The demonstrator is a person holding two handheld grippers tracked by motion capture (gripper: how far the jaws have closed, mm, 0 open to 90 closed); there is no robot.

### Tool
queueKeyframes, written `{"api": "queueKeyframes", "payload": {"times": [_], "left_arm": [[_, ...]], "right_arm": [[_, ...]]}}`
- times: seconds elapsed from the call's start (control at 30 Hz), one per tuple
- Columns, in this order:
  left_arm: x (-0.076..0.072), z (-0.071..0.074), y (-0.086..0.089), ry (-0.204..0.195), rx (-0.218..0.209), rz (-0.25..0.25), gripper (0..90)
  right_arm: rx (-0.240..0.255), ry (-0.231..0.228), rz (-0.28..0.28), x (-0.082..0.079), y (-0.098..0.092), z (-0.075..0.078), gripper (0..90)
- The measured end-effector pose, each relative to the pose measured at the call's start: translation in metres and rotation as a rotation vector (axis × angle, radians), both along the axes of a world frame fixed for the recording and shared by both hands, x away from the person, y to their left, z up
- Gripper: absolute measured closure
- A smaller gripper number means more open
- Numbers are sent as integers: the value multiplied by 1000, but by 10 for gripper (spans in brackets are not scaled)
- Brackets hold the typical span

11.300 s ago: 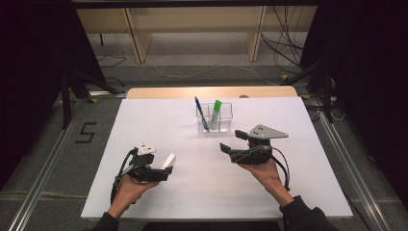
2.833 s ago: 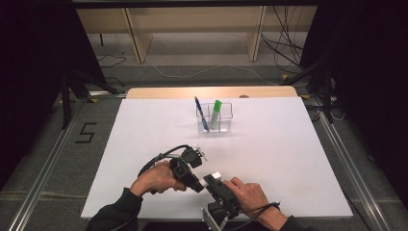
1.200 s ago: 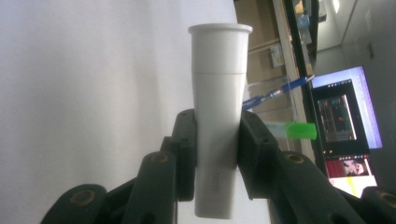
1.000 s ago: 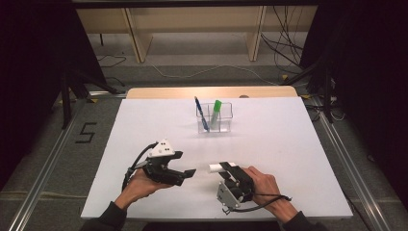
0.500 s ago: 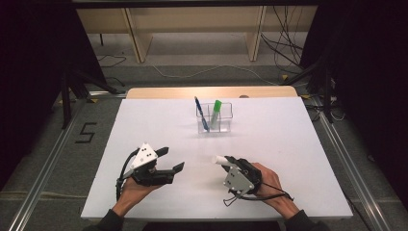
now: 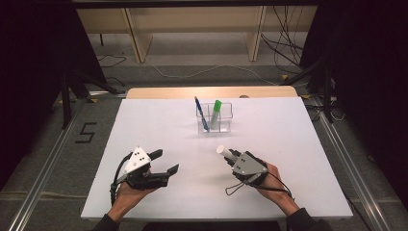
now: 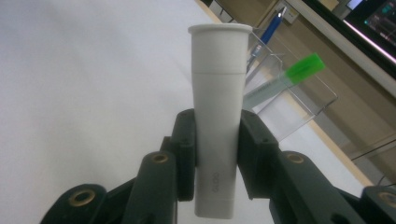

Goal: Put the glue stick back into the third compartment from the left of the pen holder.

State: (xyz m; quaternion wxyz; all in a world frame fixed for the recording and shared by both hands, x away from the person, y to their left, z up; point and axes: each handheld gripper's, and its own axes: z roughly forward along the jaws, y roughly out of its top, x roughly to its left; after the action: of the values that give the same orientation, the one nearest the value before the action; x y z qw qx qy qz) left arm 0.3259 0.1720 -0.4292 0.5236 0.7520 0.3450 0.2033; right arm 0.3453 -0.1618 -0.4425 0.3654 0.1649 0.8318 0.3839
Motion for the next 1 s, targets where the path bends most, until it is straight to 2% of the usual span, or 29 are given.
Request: {"api": "queueKeyframes", "payload": {"times": [0.17,0.23,0.3,0.4,0.53,0.7,1.0], "left_arm": [[-3,-4,3,0,5,15,214],[-4,-4,4,18,-24,20,209],[-6,-4,5,22,-33,21,208],[-6,-5,4,19,-28,21,205],[-6,-4,4,12,-13,17,202],[-5,-4,5,10,-18,24,200],[-4,-4,7,-2,-13,35,199]], "right_arm": [[115,64,-37,16,-10,7,706],[171,90,-57,25,-15,11,706],[222,113,-70,33,-19,14,706],[292,145,-93,46,-21,19,706],[361,159,-119,60,-19,27,706],[424,180,-150,79,-16,36,706],[473,208,-227,114,-15,40,705]]}}
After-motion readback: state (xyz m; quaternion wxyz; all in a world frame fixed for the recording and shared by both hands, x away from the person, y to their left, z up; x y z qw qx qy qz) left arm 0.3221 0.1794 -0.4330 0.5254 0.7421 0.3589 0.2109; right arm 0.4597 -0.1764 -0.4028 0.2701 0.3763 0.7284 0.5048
